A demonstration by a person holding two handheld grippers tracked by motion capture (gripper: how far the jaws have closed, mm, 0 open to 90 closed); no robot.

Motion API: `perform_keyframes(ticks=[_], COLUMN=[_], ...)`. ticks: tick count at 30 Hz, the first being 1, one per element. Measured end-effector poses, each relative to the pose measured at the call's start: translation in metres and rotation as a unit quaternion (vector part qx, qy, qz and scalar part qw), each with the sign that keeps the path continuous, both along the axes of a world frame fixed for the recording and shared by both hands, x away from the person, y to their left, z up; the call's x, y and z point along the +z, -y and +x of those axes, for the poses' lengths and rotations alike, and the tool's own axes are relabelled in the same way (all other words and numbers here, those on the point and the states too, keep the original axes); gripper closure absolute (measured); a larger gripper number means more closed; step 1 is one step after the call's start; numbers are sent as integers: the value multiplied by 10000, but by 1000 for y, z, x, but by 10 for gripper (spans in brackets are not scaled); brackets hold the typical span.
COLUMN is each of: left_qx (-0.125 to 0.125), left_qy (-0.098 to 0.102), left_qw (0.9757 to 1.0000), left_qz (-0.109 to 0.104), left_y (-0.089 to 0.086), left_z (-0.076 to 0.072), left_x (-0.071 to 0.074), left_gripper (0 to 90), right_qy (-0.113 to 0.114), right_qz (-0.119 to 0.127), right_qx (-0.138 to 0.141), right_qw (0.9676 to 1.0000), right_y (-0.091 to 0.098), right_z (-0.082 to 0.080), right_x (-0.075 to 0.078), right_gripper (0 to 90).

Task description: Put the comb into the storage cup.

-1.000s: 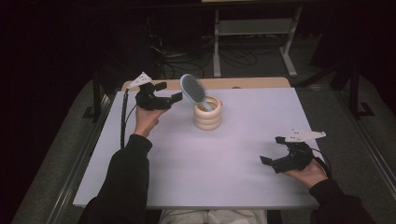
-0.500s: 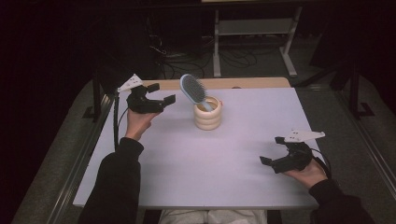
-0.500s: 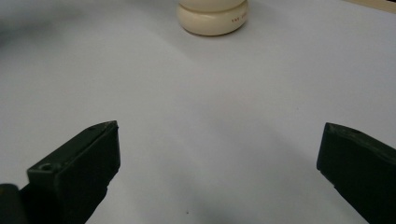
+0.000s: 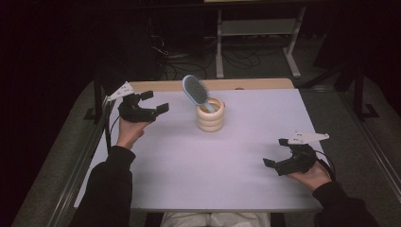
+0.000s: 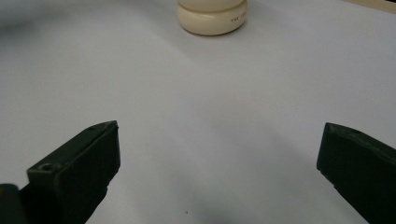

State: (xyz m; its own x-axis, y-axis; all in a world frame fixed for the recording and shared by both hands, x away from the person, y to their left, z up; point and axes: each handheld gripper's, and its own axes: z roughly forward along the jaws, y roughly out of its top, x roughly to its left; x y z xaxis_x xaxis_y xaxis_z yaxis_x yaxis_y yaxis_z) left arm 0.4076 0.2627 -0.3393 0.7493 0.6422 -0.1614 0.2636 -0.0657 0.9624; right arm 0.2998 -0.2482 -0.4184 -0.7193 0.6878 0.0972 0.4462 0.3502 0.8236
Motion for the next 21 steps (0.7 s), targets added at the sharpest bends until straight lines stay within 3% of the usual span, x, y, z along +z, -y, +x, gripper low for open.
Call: perform_keyframes(ticks=[7, 13, 21], left_qx=[58, 102, 112], left_qy=[42, 136, 247], left_qw=[9999, 9997, 9996], left_qz=[-71, -171, -119], left_y=[-17, -29, -40], left_z=[-15, -25, -40], left_x=[-5, 0, -2], left_gripper=[0, 0, 0], right_qy=[-14, -40, -36], right_qz=[0, -35, -64], right_qx=[-25, -24, -29], right_qw=[10000, 10000, 10000], right_y=[0, 0, -1], right_z=[1, 1, 1], right_x=[-1, -2, -2], right_gripper=[0, 0, 0])
